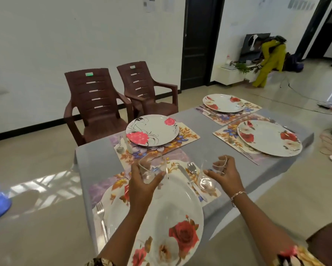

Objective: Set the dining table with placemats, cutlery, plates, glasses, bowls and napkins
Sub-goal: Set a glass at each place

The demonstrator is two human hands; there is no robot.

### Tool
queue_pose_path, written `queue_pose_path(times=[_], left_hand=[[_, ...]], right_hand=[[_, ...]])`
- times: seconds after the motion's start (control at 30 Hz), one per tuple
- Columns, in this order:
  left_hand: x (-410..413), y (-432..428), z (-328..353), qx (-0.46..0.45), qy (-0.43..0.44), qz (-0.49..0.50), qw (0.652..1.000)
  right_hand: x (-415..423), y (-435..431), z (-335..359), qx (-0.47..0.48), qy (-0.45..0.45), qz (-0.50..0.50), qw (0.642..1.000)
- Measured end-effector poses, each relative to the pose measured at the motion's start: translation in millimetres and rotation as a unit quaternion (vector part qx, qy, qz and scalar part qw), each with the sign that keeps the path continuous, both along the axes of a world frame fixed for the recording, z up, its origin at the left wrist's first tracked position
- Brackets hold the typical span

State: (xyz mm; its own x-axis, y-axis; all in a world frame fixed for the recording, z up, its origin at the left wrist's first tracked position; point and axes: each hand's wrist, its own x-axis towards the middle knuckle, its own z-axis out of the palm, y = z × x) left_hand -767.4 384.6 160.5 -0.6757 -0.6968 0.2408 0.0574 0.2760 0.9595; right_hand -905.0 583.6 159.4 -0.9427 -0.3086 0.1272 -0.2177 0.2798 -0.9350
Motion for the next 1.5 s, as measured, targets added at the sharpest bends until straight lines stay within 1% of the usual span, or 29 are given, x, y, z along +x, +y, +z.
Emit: queue_pose_path(times=[0.2, 0.37, 0.57, 0.7, 0.87, 0.93, 1.07, 1.23, 1.33, 1.5], left_hand=[[-53.6, -26.4, -10.1, 0.017, -0.008, 0.011, 1.000], [-83.3, -39.5, -18.1, 0.029, -0.015, 0.009, 0.999], [-103.3, -50.1, -33.8, 0.021, -0.044, 0.018, 0.999], [-107.7, -49.2, -36.9, 0.016, -0.056, 0.026, 0.998], [-111.9, -45.6, -38.8, 0.022, -0.057, 0.029, 0.998], [-114.3, -40.3, -39.0, 0.030, -0.057, 0.026, 0.998], [-124.8, -19.2, -39.4, 0.016, -0.069, 0.024, 0.997], [-157.7, 25.6, -41.6, 0.010, -0.058, -0.003, 0.998], [-190.4, 70.8, -40.7, -0.016, -0.061, -0.018, 0.998], [-258.0, 172.1, -29.7, -0.034, -0.053, -0.076, 0.995]], right_hand=[[-75.3, -71.5, -6.5, 0.036, 0.008, 0.006, 0.999], [-115.4, -123.4, -27.5, 0.058, 0.004, -0.014, 0.998], [-135.0, -158.0, -58.1, 0.076, 0.019, -0.040, 0.996], [-142.4, -167.4, -69.1, 0.082, -0.006, -0.056, 0.995], [-141.3, -167.1, -76.8, 0.091, -0.026, -0.040, 0.995], [-140.2, -160.4, -75.8, 0.088, -0.039, -0.027, 0.995], [-136.9, -128.2, -72.9, 0.062, -0.062, 0.004, 0.996], [-136.7, -53.2, -65.4, 0.033, -0.073, 0.093, 0.992], [-144.6, -1.2, -61.4, 0.054, -0.056, 0.130, 0.988], [-182.2, 85.9, -44.0, 0.070, -0.043, 0.138, 0.987]])
